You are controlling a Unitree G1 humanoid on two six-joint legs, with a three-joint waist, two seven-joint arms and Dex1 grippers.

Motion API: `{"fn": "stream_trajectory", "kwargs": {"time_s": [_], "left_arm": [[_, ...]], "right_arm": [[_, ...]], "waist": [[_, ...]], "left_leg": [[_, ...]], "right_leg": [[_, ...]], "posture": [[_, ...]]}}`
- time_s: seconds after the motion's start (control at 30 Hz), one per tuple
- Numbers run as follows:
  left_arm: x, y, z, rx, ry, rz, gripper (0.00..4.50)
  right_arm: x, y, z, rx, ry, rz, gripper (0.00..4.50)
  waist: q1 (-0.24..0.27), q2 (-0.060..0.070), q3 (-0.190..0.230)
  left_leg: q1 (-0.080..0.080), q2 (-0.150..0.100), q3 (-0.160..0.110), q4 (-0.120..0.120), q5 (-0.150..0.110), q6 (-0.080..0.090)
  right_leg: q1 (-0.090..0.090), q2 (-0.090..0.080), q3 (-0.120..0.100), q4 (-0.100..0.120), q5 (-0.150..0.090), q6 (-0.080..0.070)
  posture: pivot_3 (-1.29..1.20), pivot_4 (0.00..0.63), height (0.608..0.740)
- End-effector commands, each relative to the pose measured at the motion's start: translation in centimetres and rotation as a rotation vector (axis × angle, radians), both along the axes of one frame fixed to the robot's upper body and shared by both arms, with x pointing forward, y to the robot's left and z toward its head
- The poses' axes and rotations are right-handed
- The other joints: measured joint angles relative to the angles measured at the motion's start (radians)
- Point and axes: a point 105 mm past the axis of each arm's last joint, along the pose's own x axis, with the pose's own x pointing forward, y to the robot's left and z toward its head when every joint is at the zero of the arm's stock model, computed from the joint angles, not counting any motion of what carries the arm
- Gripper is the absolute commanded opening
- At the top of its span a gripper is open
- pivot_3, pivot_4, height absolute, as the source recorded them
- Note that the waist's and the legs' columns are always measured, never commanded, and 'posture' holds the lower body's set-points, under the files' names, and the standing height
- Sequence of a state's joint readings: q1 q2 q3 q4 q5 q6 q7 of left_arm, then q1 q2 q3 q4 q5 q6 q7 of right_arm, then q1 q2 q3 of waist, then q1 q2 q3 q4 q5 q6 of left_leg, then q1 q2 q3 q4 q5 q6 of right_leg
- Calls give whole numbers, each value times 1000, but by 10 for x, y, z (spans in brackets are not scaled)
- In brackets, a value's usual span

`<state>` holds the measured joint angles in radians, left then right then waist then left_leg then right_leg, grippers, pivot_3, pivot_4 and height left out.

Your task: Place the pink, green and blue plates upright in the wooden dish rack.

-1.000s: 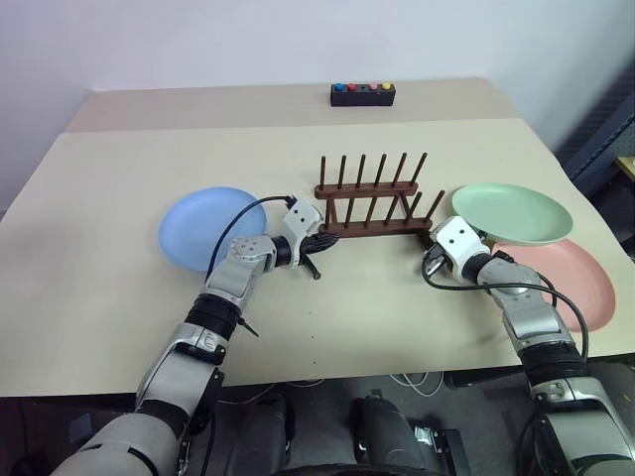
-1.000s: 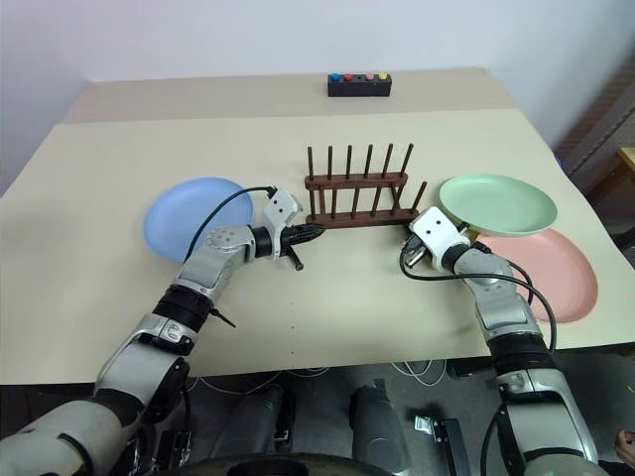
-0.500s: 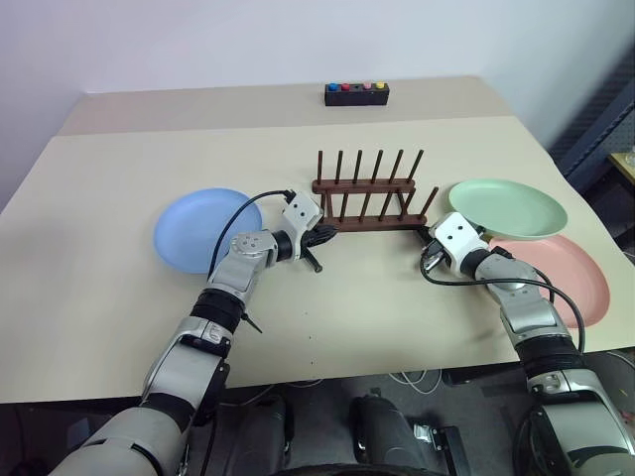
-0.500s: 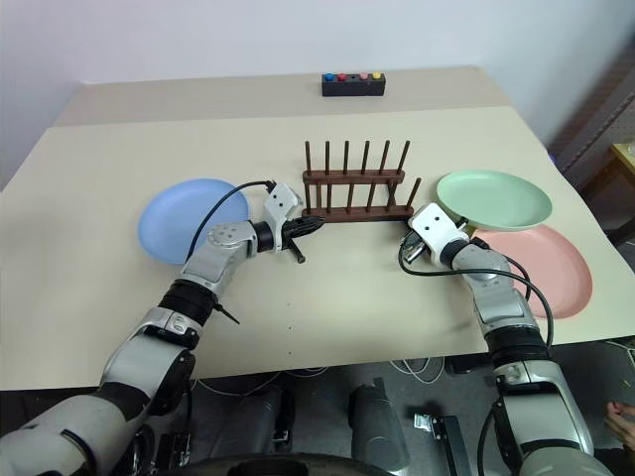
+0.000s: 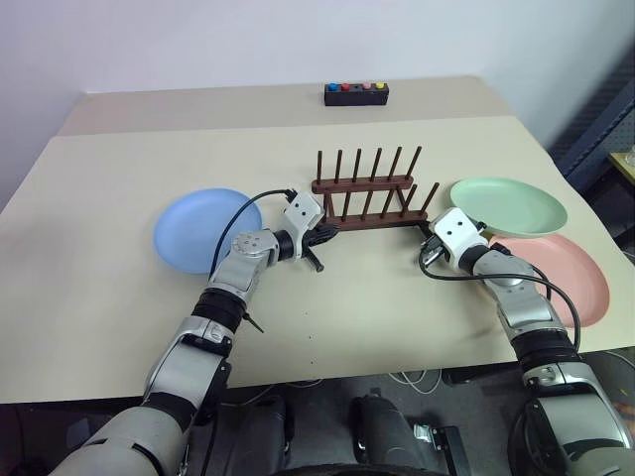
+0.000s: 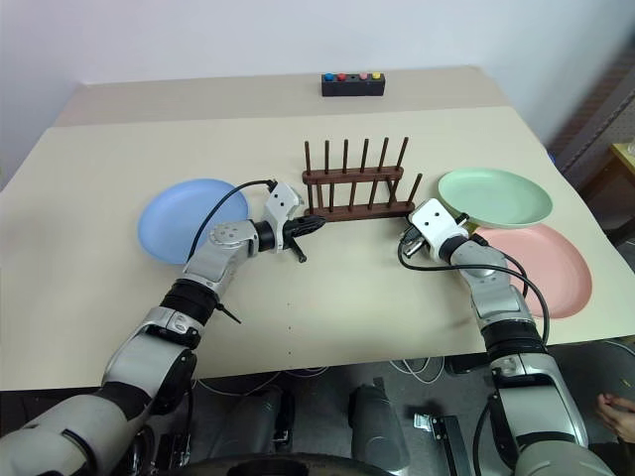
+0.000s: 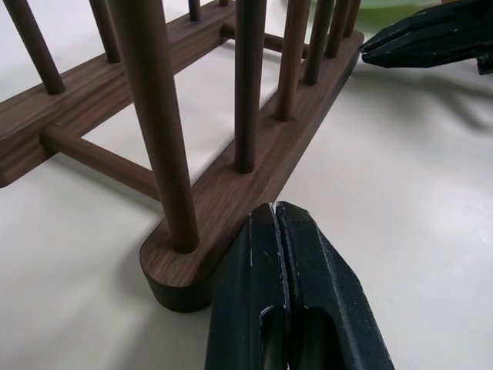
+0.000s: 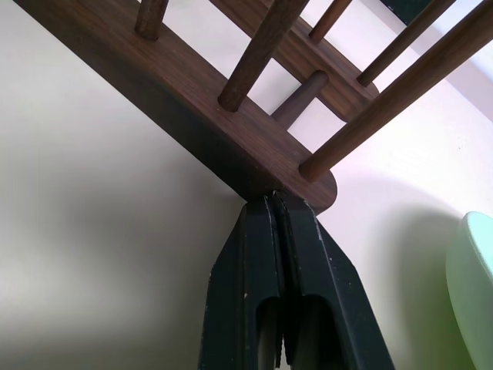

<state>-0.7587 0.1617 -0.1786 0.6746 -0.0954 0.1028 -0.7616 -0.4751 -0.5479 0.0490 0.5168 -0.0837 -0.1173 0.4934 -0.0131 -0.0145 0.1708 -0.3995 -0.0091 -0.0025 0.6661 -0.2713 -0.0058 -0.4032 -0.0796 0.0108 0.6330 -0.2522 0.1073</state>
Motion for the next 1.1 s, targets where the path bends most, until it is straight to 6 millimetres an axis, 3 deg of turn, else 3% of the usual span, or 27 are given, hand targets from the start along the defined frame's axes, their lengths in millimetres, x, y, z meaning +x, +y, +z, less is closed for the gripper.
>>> {"fn": "stream_trajectory", "kwargs": {"time_s": [0.03,0.2,0.43,0.53,0.73,0.77,1.1], "left_arm": [[1,-3,15,-39,-21,-8,0],[-6,-3,24,-108,35,-48,0],[-24,4,35,-130,57,-103,0],[-43,12,50,-179,88,-195,1287],[-59,38,80,-217,92,-257,4408],[-59,43,84,-219,91,-258,4500],[-61,89,106,-151,37,-301,4500]], "right_arm": [[2,6,16,13,-59,30,39],[-12,15,22,81,-28,98,39],[-39,24,46,220,-17,184,39],[-56,26,67,361,4,255,909],[-70,18,87,436,5,262,3911],[-71,16,88,438,5,260,4417],[-90,2,100,418,43,268,4465]], "waist": [[0,0,0],[0,0,0],[1,0,0],[1,0,0],[2,0,0],[2,0,0],[4,1,0]], "left_leg": [[0,0,0,0,0,0],[0,0,0,0,0,0],[0,0,-1,-1,0,0],[0,1,-1,-1,0,0],[0,1,-1,-1,0,0],[1,1,-1,-1,0,0],[-1,1,-1,-1,0,0]], "right_leg": [[0,0,0,0,0,0],[0,0,0,0,0,0],[0,0,0,0,0,0],[0,0,0,0,0,0],[0,0,0,0,0,-1],[0,0,0,0,0,-1],[0,0,0,-1,0,-2]], "posture": [[0,150,740],[0,150,740],[0,150,740],[0,150,740],[0,150,740],[0,150,740],[0,150,740]]}}
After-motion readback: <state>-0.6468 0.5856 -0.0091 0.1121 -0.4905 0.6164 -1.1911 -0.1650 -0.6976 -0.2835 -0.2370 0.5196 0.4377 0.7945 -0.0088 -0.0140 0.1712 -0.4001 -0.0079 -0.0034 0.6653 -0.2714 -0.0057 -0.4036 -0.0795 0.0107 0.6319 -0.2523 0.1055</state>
